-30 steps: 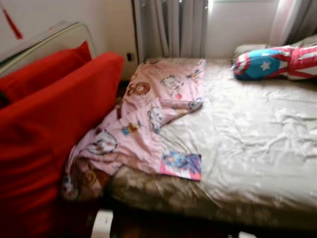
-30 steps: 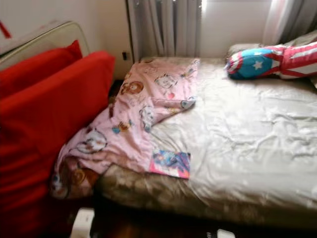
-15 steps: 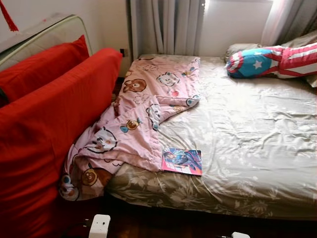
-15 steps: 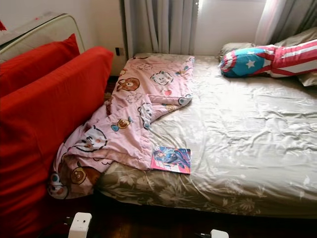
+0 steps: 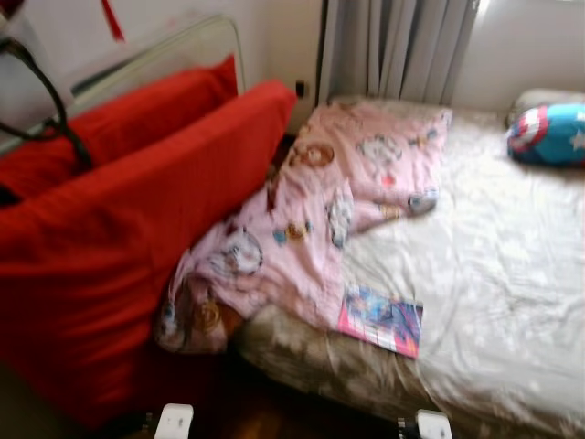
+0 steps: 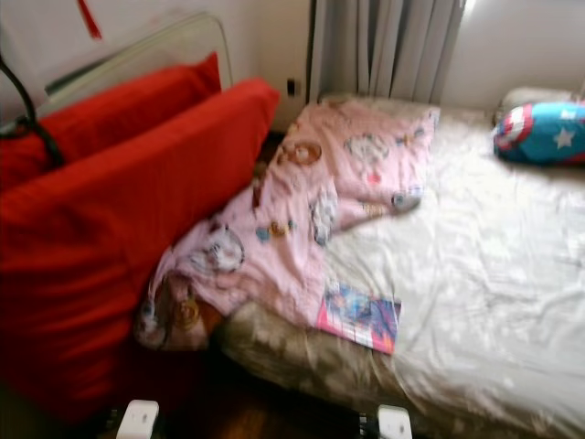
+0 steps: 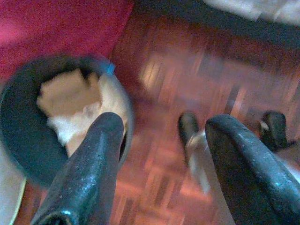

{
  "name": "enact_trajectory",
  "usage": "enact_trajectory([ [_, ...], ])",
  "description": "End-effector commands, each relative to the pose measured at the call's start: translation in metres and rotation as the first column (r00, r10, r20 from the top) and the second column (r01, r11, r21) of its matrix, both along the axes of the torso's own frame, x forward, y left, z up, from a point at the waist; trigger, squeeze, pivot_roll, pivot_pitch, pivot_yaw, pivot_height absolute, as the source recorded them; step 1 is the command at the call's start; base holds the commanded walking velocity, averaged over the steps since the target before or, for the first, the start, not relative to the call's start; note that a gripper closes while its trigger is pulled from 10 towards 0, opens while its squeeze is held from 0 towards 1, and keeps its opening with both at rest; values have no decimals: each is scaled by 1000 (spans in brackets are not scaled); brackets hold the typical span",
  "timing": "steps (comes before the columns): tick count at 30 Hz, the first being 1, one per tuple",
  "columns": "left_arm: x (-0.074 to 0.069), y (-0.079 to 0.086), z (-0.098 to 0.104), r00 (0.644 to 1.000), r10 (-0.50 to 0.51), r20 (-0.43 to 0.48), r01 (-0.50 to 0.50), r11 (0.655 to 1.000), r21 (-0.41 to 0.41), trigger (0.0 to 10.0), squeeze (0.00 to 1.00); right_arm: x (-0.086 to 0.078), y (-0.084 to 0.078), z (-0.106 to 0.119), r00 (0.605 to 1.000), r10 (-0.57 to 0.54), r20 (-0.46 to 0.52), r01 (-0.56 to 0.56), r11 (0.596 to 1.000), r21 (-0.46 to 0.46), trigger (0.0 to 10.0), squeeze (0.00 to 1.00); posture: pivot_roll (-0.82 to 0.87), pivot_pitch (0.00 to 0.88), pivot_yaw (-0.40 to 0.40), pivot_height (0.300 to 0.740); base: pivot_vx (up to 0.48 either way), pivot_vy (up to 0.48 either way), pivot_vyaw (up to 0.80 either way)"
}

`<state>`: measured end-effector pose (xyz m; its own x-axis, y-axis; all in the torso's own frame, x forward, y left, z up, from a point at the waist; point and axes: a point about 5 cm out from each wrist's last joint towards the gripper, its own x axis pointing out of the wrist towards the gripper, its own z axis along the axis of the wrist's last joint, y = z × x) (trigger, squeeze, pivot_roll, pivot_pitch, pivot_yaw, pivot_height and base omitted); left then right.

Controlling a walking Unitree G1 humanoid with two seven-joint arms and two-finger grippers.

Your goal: Clean up the room

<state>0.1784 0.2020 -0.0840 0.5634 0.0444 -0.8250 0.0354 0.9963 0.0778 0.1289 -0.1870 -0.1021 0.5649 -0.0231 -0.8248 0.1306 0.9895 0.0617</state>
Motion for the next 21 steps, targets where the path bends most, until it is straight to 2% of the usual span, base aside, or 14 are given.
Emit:
enact_trajectory([
  [1, -2, -4, -2, 1000, -16, -10, 16, 1000, -10, 10000, 0, -4, -3, -1, 1000, -10, -17, 10, 1000, -3, 10000, 0, -29, 0, 4, 740, 349, 0, 0],
  [8, -3, -5, -2, 1000, -14, -13, 14, 1000, -12, 10000, 0, -6, -3, -2, 1000, -6, -20, 6, 1000, -3, 10000, 0, -32, 0, 1, 740, 325, 0, 0],
  [15, -4, -7, -3, 1000, -22, -16, 22, 999, -24, 10000, 0, -6, -4, -1, 999, 37, -21, -38, 999, -12, 10000, 0, -41, 0, 1, 740, 0, 0, 0],
  [18, -4, -8, -3, 1000, 0, 1, 0, 999, -39, 10000, 0, -5, -5, -1, 1000, 8, 0, -8, 1000, -6, 10000, 0, -43, 0, 1, 740, 0, 0, 0],
  [21, -3, -8, -1, 999, 29, 39, -27, 998, -52, 10000, 0, -3, -4, 1, 999, 23, 37, -23, 1000, 7, 10000, 0, -49, 0, 4, 740, 0, 0, 0],
])
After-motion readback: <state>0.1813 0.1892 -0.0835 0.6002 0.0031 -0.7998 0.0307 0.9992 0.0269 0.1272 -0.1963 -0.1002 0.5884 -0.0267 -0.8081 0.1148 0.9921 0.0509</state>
